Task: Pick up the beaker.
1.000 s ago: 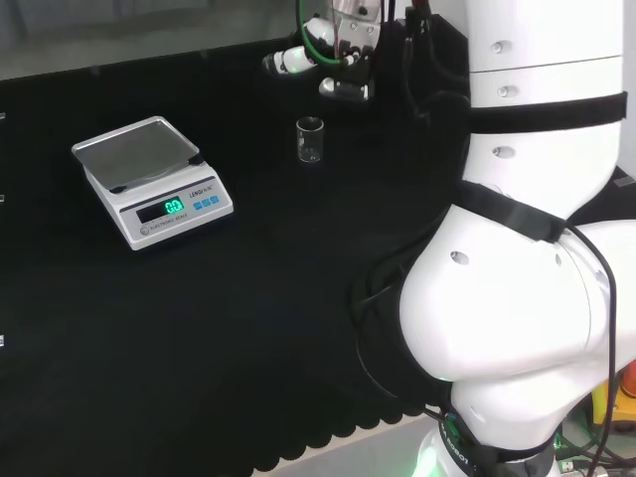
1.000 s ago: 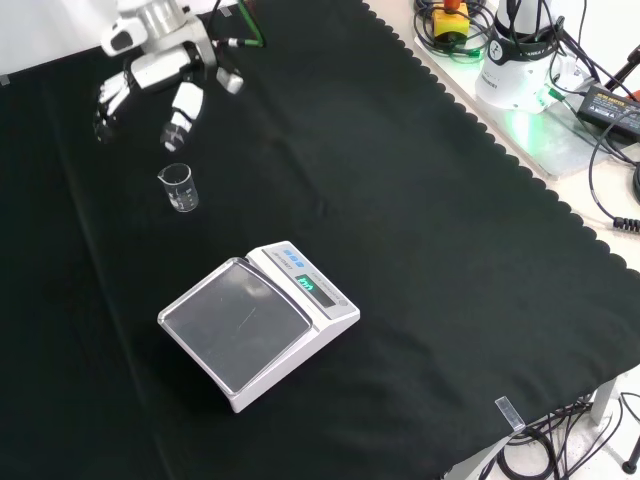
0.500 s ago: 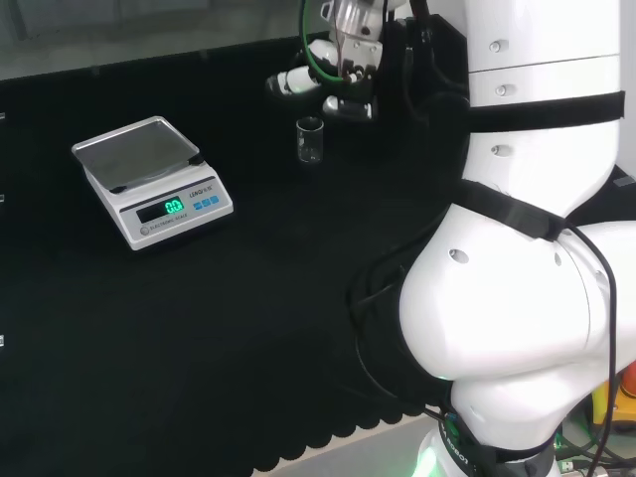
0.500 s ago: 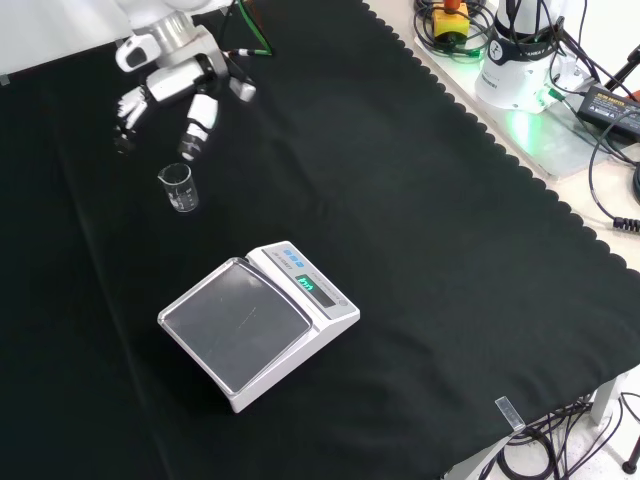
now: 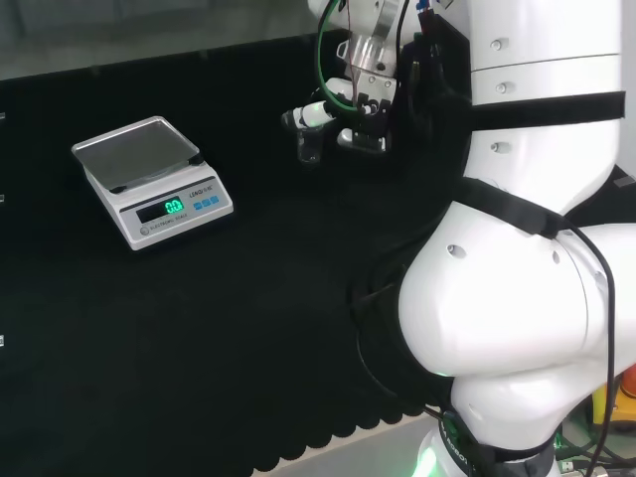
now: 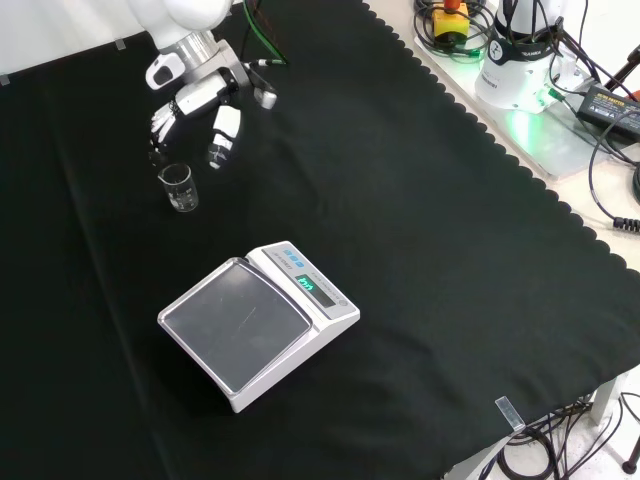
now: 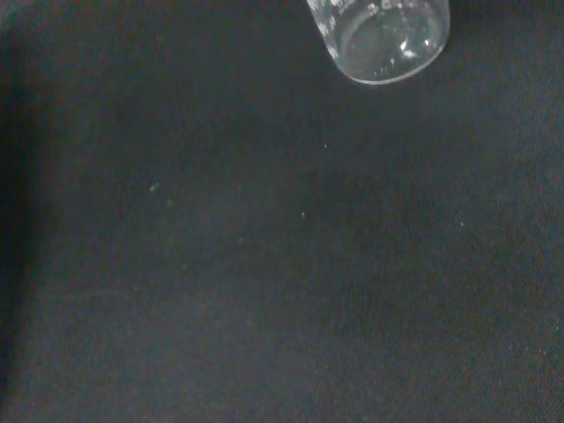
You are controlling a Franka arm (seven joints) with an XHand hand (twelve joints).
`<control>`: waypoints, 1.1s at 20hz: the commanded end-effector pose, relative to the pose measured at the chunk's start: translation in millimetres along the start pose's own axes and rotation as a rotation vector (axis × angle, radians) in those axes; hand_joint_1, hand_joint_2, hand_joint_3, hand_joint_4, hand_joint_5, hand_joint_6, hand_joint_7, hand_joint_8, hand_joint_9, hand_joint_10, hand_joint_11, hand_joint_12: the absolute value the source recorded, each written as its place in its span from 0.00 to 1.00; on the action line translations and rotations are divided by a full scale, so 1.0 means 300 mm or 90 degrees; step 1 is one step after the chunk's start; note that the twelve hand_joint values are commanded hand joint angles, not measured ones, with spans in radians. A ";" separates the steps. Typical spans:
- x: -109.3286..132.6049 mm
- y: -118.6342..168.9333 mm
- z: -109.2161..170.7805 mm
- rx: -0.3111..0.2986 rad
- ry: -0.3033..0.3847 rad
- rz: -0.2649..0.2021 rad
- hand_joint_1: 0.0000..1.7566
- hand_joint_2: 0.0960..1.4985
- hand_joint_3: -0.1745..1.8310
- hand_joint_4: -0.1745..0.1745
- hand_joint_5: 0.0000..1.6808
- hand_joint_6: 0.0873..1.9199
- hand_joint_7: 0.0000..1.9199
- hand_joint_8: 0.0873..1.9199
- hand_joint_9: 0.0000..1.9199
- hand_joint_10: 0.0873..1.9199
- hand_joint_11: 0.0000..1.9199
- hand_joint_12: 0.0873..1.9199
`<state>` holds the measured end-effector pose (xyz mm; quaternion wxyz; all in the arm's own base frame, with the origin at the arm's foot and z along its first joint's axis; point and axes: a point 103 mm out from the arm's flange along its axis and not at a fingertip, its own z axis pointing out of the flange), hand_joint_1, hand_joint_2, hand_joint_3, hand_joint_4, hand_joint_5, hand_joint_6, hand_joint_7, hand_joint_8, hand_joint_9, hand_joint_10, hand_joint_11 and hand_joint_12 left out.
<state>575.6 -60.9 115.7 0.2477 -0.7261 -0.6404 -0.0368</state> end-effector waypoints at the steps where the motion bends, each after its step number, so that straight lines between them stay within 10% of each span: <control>1: -0.029 0.048 0.016 0.015 0.014 0.002 0.25 0.56 0.23 0.39 0.27 0.00 0.08 0.39 0.07 0.43 0.04 0.80; 22: -0.068 0.168 0.067 0.046 0.027 0.016 0.25 0.56 0.22 0.39 0.27 0.00 0.09 0.40 0.06 0.44 0.04 0.80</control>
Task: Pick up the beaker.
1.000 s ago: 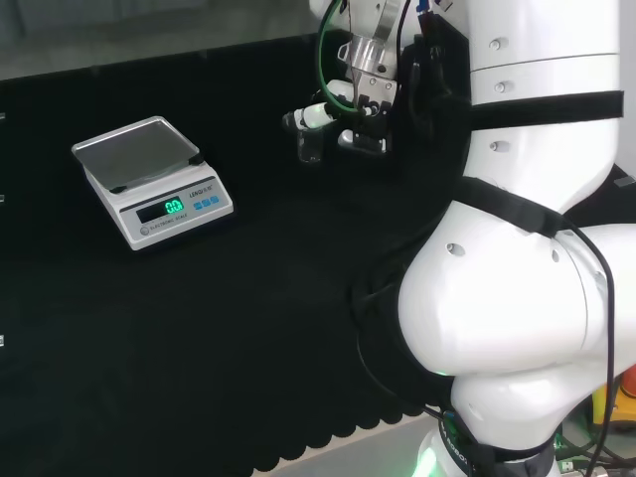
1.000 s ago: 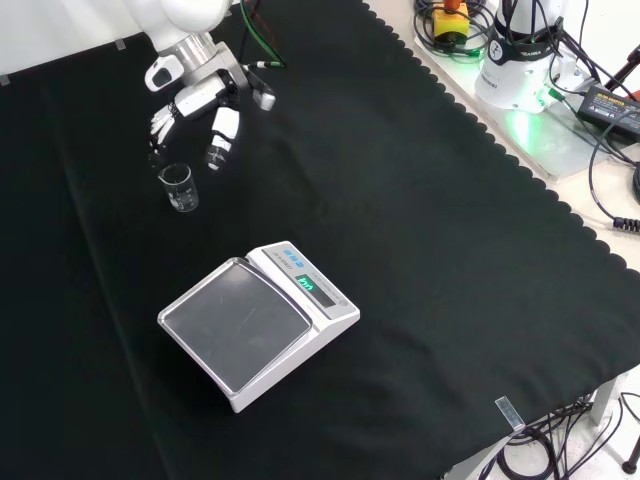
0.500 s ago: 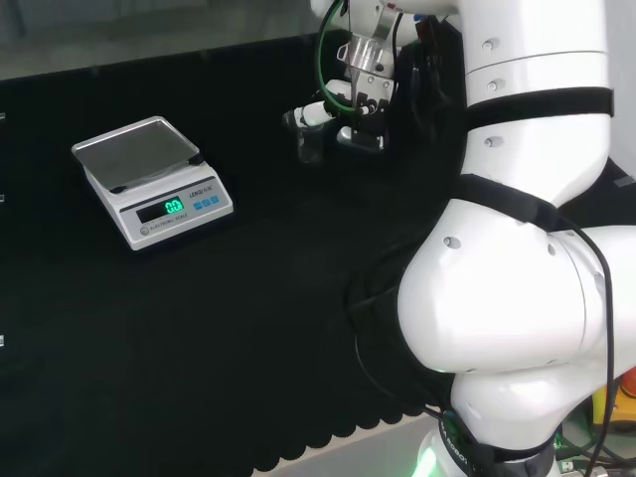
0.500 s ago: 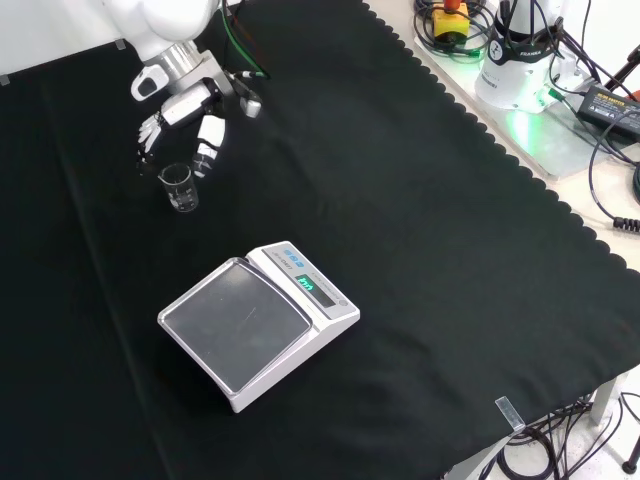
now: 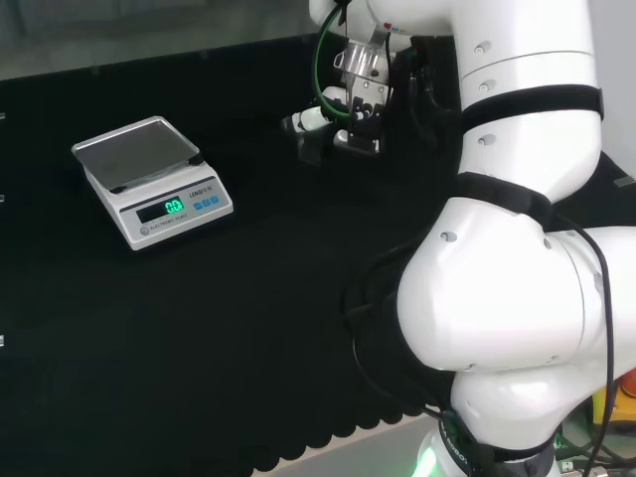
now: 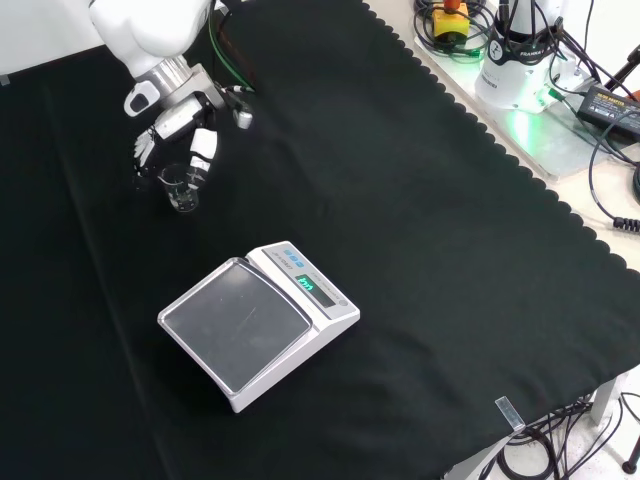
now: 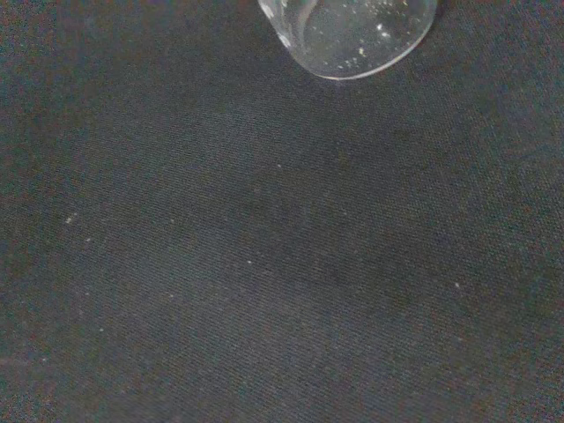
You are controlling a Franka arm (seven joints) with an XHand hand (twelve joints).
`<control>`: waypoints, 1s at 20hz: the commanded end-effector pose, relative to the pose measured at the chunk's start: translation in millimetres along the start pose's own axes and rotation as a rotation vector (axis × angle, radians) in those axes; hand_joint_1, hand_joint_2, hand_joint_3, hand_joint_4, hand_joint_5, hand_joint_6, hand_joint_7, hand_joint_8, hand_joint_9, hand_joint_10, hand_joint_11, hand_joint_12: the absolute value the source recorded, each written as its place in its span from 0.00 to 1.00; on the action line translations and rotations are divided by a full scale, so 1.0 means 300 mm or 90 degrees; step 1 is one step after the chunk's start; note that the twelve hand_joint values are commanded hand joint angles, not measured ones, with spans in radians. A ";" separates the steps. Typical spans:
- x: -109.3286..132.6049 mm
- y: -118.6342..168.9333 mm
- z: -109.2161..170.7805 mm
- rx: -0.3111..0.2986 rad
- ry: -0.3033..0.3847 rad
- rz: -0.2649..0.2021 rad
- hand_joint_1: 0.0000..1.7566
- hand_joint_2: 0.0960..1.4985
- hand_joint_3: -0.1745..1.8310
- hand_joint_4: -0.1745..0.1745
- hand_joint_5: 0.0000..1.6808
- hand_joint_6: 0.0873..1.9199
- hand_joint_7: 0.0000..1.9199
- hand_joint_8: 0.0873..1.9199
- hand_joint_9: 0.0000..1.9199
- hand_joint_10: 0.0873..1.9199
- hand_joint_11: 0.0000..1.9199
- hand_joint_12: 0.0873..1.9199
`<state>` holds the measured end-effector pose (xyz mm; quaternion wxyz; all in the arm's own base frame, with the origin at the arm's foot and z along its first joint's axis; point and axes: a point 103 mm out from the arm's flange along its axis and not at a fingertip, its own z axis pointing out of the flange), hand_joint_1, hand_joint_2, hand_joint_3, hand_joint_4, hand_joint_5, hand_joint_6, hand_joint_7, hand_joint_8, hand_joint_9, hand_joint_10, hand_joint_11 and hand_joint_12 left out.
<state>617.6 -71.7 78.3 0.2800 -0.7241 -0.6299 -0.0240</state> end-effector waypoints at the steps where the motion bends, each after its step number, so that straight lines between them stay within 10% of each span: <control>1: -0.010 -0.003 0.013 0.009 0.008 0.003 0.25 0.56 0.22 0.39 0.27 0.00 0.07 0.39 0.06 0.44 0.04 0.80; 13: -0.013 0.013 0.058 0.011 -0.001 0.015 0.26 0.56 0.21 0.42 0.20 0.00 0.05 0.40 0.07 0.44 0.11 0.79; 20: 0.008 0.004 0.065 -0.132 -0.038 0.004 0.39 0.58 0.24 0.30 0.35 0.03 0.23 0.41 0.25 0.40 0.24 0.73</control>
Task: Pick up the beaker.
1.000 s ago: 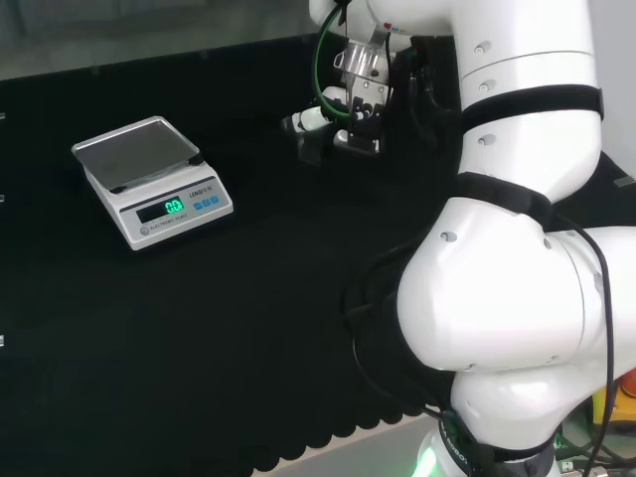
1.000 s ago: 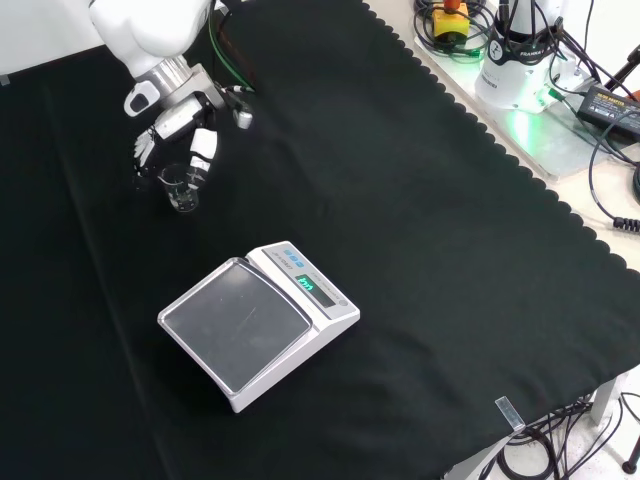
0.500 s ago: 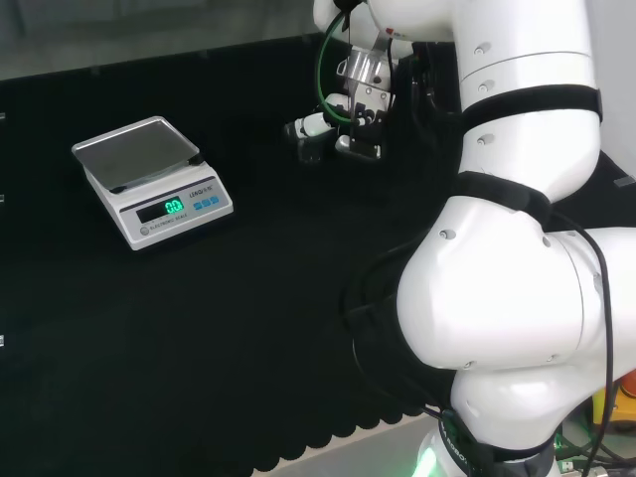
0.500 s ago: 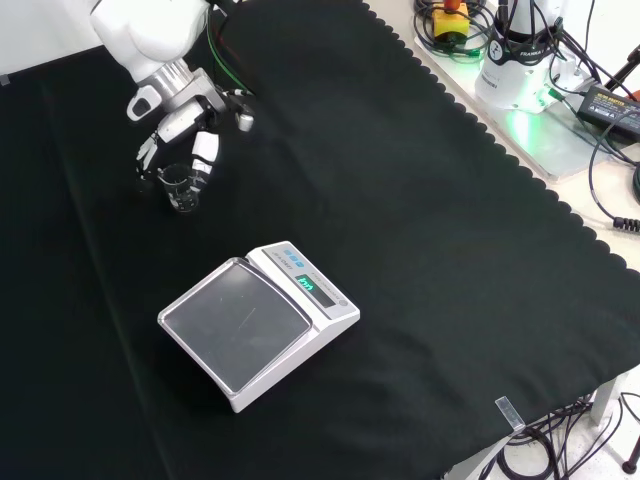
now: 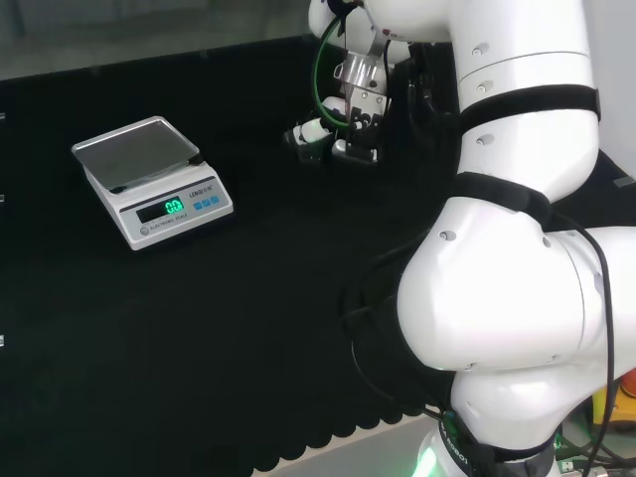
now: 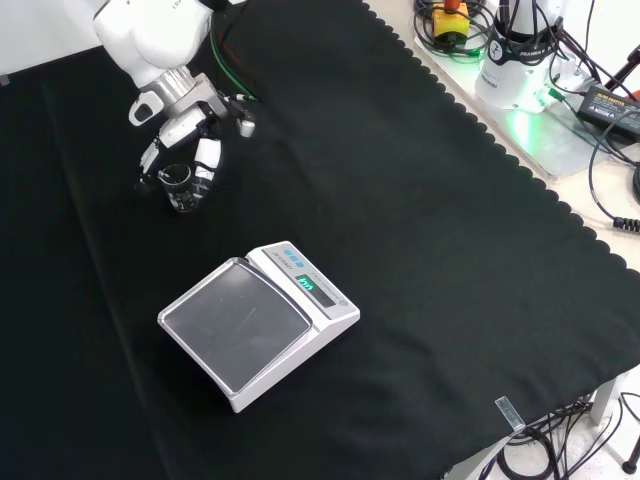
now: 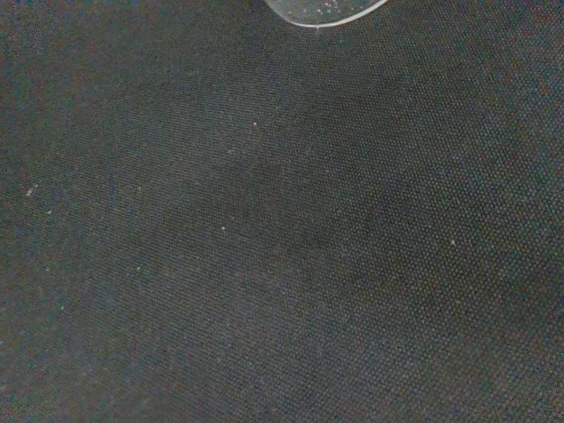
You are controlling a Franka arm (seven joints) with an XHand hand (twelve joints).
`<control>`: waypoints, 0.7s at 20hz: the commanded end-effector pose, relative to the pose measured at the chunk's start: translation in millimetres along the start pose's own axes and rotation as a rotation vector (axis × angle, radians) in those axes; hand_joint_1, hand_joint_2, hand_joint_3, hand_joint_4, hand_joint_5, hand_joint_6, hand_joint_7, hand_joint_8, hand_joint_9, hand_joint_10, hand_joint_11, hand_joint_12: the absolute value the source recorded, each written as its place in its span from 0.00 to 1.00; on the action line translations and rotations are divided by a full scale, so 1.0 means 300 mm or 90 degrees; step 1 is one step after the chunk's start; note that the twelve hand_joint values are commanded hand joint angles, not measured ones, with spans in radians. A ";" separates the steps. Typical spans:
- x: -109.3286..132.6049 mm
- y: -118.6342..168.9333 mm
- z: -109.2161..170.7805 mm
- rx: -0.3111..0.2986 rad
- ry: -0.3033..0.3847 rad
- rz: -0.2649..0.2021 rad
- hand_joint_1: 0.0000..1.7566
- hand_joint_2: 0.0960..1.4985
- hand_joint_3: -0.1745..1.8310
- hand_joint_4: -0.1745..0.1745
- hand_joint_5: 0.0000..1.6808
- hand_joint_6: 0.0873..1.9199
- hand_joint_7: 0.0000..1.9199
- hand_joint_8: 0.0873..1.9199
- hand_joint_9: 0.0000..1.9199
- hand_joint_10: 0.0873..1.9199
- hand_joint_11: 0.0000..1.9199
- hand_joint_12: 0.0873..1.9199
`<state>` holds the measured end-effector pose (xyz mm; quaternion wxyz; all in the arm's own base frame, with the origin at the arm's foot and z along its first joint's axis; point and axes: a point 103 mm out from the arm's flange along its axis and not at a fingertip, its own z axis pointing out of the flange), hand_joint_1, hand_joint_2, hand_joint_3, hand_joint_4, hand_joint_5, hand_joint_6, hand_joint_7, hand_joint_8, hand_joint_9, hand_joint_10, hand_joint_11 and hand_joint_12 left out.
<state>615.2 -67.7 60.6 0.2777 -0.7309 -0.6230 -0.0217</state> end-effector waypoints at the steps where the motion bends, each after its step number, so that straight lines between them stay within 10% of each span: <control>1: 0.021 -0.013 0.006 -0.151 -0.036 -0.010 0.42 0.59 0.25 0.30 0.40 0.07 0.27 0.40 0.30 0.38 0.27 0.71; 4: 0.022 -0.017 0.006 -0.201 -0.040 -0.017 0.48 0.58 0.30 0.28 0.51 0.19 0.38 0.38 0.42 0.32 0.36 0.66; 7: 0.016 -0.015 0.015 -0.236 -0.043 -0.017 0.57 0.69 0.16 0.60 0.55 0.48 0.49 0.36 0.52 0.29 0.45 0.63; 14: 0.017 -0.048 -0.055 -0.272 -0.018 -0.047 0.63 0.70 0.09 0.53 0.64 0.43 0.64 0.27 0.63 0.23 0.51 0.59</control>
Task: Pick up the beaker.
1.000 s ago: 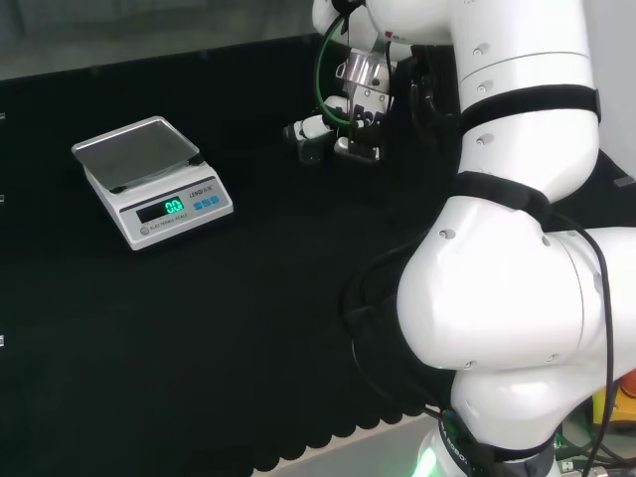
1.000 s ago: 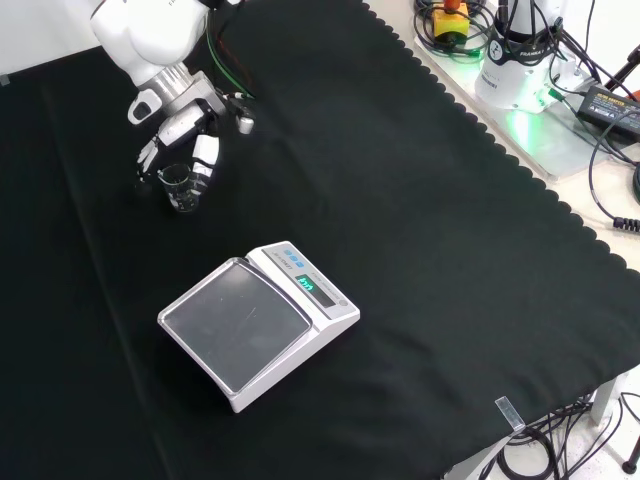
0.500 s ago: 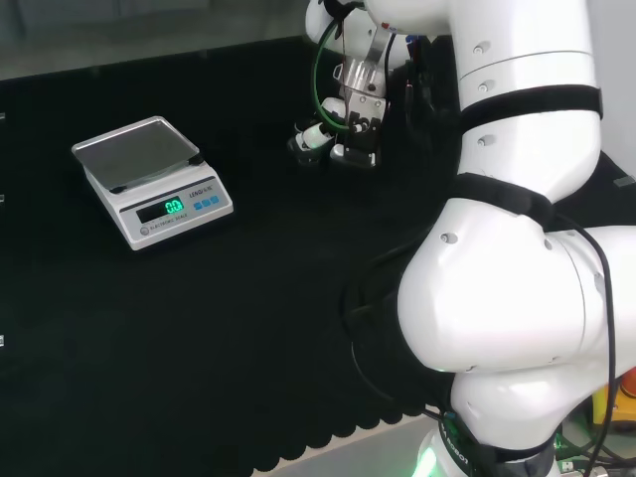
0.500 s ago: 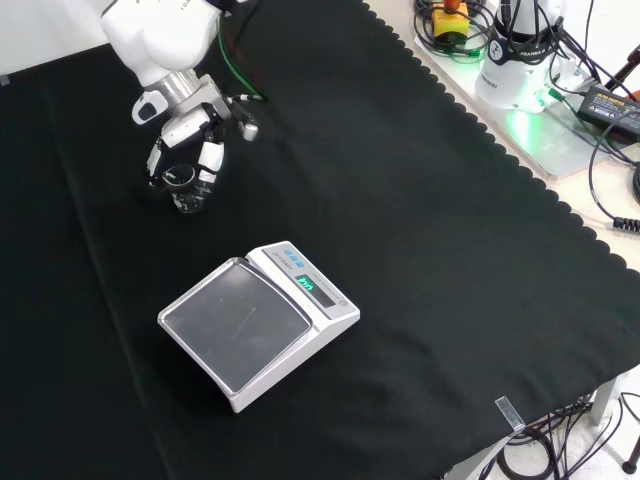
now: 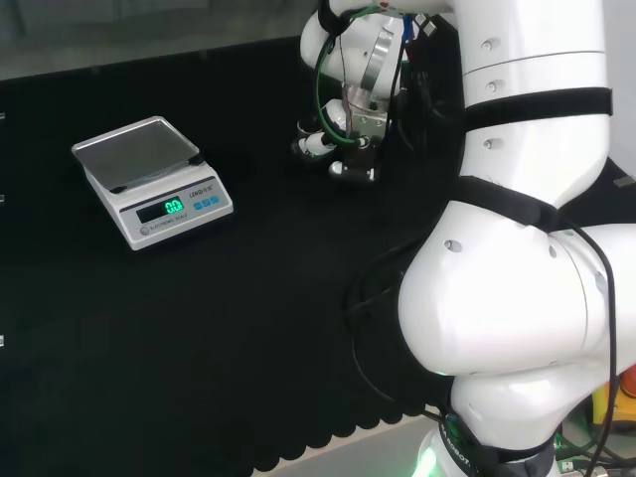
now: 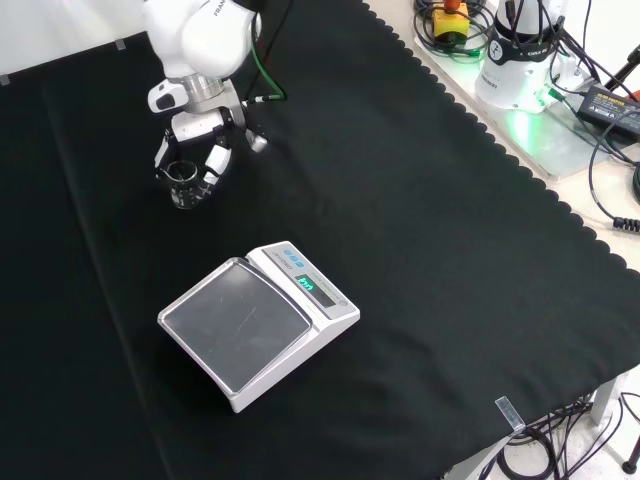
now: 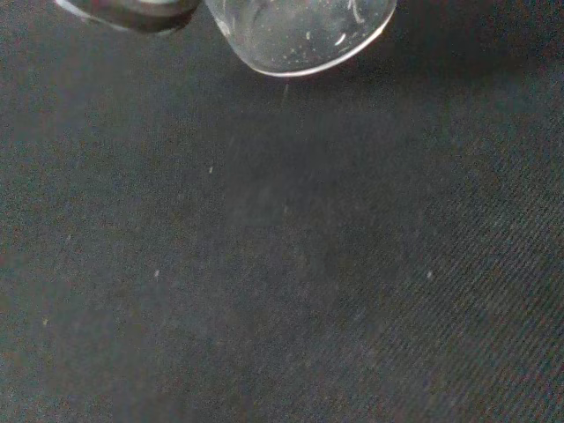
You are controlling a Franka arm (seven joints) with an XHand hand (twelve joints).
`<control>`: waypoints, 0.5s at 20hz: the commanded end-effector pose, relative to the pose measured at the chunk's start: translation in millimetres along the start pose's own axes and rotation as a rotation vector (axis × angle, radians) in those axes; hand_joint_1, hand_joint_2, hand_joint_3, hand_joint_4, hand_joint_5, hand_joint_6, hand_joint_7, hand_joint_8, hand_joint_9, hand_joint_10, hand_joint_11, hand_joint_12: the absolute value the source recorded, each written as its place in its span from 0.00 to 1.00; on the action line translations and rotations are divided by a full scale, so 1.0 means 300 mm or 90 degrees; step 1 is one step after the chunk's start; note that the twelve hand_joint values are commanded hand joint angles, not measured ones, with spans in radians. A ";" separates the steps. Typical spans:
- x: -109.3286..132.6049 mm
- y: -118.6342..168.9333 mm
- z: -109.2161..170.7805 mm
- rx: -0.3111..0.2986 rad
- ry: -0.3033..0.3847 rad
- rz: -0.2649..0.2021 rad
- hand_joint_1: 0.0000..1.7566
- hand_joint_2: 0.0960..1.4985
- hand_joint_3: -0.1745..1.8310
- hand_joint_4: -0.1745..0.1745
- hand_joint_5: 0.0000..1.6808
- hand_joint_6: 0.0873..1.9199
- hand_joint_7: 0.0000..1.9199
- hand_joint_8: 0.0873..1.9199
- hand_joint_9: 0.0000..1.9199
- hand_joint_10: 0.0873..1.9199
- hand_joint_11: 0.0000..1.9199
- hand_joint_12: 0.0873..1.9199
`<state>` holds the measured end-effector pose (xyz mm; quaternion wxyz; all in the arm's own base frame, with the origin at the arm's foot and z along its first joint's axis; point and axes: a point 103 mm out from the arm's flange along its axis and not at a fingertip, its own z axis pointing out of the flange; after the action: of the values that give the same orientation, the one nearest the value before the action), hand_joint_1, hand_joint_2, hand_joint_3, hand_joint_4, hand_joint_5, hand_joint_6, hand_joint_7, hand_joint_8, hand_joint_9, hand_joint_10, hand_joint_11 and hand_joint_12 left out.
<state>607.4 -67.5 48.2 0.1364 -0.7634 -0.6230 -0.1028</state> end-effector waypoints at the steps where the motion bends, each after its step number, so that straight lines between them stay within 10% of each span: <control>1: 0.039 -0.010 -0.151 -0.056 0.033 -0.040 0.63 0.70 0.09 0.52 0.64 0.42 0.65 0.26 0.63 0.22 0.51 0.59; 10: 0.167 -0.170 -0.618 0.030 0.047 -0.104 0.65 0.70 0.02 0.50 0.71 0.32 0.78 0.14 0.70 0.16 0.53 0.58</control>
<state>607.2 -74.7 112.3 0.1204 -0.7393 -0.6477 -0.1393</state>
